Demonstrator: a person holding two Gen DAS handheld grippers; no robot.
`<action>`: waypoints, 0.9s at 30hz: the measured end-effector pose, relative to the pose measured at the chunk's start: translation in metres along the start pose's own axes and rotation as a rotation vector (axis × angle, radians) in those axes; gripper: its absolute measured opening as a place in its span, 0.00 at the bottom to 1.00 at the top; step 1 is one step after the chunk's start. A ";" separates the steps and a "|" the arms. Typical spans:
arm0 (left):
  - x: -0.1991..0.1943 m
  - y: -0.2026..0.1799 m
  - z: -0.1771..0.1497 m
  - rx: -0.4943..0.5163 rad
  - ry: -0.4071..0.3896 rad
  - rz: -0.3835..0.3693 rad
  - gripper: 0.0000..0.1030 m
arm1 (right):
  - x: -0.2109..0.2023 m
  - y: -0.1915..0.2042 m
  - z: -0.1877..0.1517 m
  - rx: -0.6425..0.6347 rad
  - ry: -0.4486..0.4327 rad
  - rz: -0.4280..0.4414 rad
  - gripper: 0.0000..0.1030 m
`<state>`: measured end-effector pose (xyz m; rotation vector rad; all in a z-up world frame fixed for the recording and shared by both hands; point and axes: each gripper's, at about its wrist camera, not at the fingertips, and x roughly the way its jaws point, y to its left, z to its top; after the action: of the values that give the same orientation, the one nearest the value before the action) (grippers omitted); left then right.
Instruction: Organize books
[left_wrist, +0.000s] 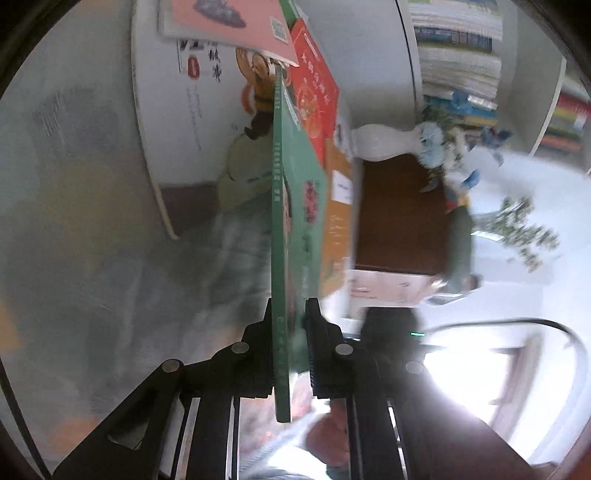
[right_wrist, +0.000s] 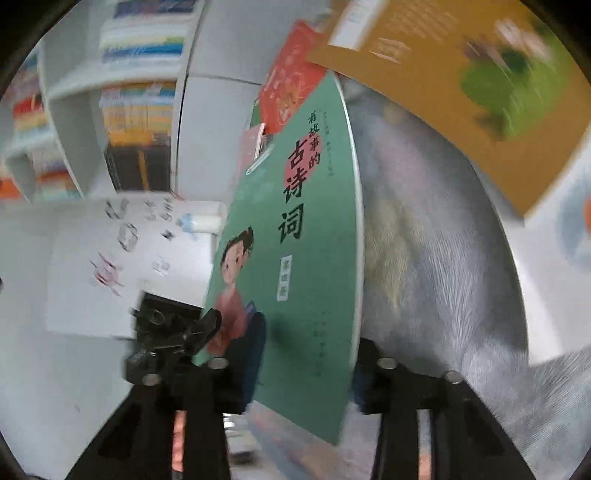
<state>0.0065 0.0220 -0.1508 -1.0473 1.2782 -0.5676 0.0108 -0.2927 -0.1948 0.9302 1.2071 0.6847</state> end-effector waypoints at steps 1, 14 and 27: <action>0.001 -0.004 0.000 0.037 0.004 0.049 0.09 | 0.000 0.009 -0.001 -0.053 -0.007 -0.044 0.26; -0.023 -0.049 -0.003 0.255 -0.008 0.109 0.09 | 0.004 0.138 -0.048 -0.865 -0.115 -0.552 0.24; -0.202 -0.041 0.058 0.366 -0.229 0.132 0.10 | 0.102 0.276 -0.041 -1.041 -0.228 -0.495 0.26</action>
<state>0.0199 0.1900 -0.0194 -0.6959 0.9877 -0.5393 0.0050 -0.0658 -0.0026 -0.1630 0.6670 0.6540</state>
